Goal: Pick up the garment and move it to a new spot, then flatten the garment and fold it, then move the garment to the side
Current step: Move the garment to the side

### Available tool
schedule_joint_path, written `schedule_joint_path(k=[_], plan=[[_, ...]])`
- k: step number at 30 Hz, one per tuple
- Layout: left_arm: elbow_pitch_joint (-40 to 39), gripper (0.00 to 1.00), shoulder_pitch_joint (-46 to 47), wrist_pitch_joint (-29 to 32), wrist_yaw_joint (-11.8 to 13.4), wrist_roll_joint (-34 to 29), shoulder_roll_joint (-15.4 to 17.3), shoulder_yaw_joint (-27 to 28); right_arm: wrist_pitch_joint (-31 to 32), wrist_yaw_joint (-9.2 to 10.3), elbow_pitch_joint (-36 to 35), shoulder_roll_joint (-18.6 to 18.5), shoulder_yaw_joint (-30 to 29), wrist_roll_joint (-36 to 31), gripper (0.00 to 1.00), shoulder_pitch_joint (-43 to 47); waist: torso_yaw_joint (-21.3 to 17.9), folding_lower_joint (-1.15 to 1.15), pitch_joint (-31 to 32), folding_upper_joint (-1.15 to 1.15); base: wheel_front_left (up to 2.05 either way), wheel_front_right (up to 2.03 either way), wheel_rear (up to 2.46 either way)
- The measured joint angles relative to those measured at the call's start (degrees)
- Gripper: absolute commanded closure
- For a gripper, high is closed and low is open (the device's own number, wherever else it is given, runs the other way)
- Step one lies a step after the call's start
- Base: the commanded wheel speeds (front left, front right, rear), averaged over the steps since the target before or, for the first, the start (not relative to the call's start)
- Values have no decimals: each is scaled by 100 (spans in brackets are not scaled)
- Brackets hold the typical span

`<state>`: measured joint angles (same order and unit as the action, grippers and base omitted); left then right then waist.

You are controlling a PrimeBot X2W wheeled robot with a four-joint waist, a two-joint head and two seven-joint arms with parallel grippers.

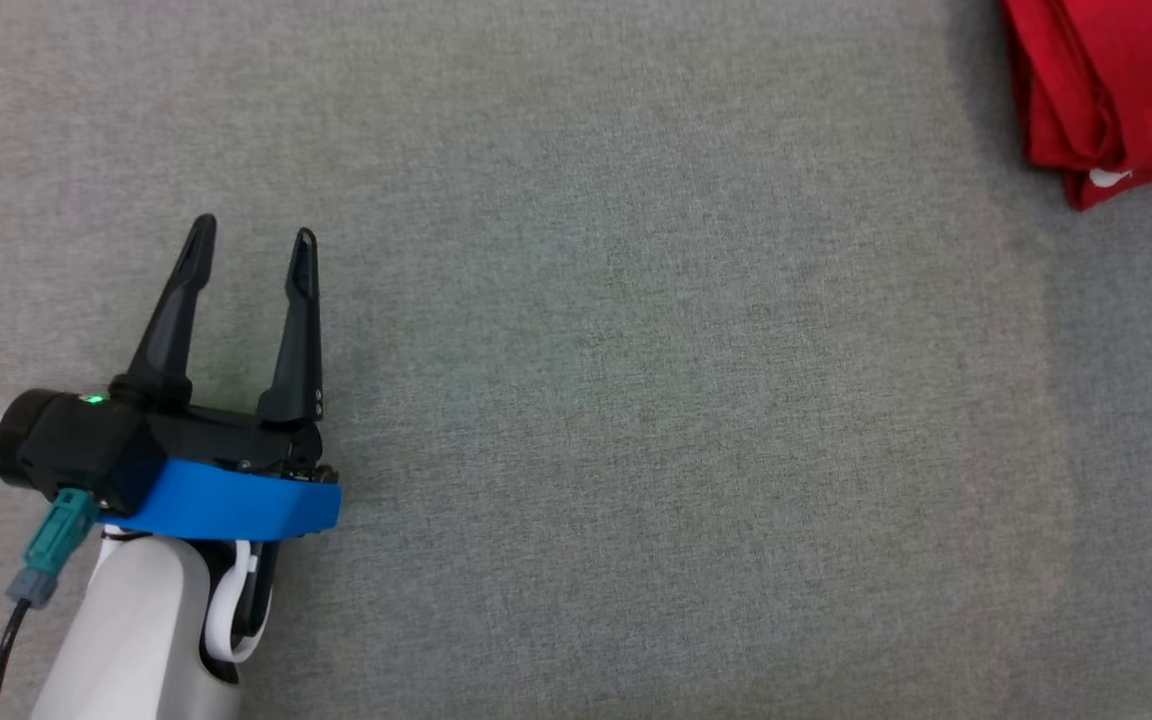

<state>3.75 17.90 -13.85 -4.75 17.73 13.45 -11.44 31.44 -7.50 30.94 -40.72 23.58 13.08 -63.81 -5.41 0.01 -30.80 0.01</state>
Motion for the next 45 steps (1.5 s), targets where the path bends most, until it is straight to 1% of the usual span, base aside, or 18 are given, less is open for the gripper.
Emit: schedule_joint_path(k=[5, 12, 13, 14, 16, 18, 21, 23, 26, 30, 34, 39, 41, 45], plan=[[-152, 0, 74, 144, 0, -62, 135, -30, -271, -1, 199, 250, -543, -448, 100, 50, -101, 0, -198, 0, 0, 0, 0], [-300, 0, 130, 242, 16, -109, 226, -75, -413, -1, 387, 532, -1315, -1126, 100, 194, -110, -1, -300, 0, 0, 0, 0], [-308, 0, 130, 252, 16, -109, 247, -71, -408, -1, 412, 593, -1406, -1203, 52, 243, -110, -1, -297, 0, 0, 0, 0], [-312, 0, 130, 260, 16, -108, 260, -69, -409, -1, 424, 654, -1505, -1260, 0, 303, -106, -1, -290, 0, 0, 0, 0], [-312, 0, 129, 268, 19, -107, 261, -79, -520, -1, 426, 764, -1753, -1399, 0, 387, -86, -1, -262, 0, 0, 0, 0], [-297, 0, 125, 269, 26, -96, 255, -96, -603, 0, 413, 836, -1855, -1525, 0, 456, -57, -1, -203, 0, 0, 0, 0], [-237, 0, 112, 230, 68, -66, 214, -116, -993, -1, 314, 934, -1957, -1673, 0, 588, 9, -1, -55, 0, 0, 0, 0], [-157, 0, 87, 181, 78, -65, 170, -137, -1278, 0, 289, 1057, -2209, -1634, 0, 658, 81, -1, 89, 0, 0, 0, 0], [4, 0, -37, 108, 120, -32, 127, -123, -1652, 0, 316, 1456, -2426, -1405, 0, 980, 179, -2, 364, 0, 0, 0, 0], [226, 0, -258, 26, 170, 33, 76, -87, -2207, 0, 249, 1802, -2438, -1115, 0, 1527, 339, -2, 821, 0, 0, 0, 0], [376, 0, -549, -43, 213, 87, 13, -45, -2718, 1, -94, 2101, -2398, -766, 0, 2228, 514, -3, 1314, -2, 0, 0, 0], [549, 0, -1004, -83, 226, 205, -35, 12, -3223, 1, -800, 2579, -2449, -498, 0, 3302, 695, -3, 1883, -3, 0, 0, 0], [622, 0, -1141, -88, 222, 219, -25, 14, -3415, 1, -1113, 2671, -2537, -494, 0, 3725, 765, -3, 2086, -3, 0, 0, 0], [687, 0, -1402, -97, 282, 271, -7, 105, -3672, 1, -1671, 3072, -2835, -623, 0, 4606, 888, -3, 2431, -3, 0, 0, 0]])
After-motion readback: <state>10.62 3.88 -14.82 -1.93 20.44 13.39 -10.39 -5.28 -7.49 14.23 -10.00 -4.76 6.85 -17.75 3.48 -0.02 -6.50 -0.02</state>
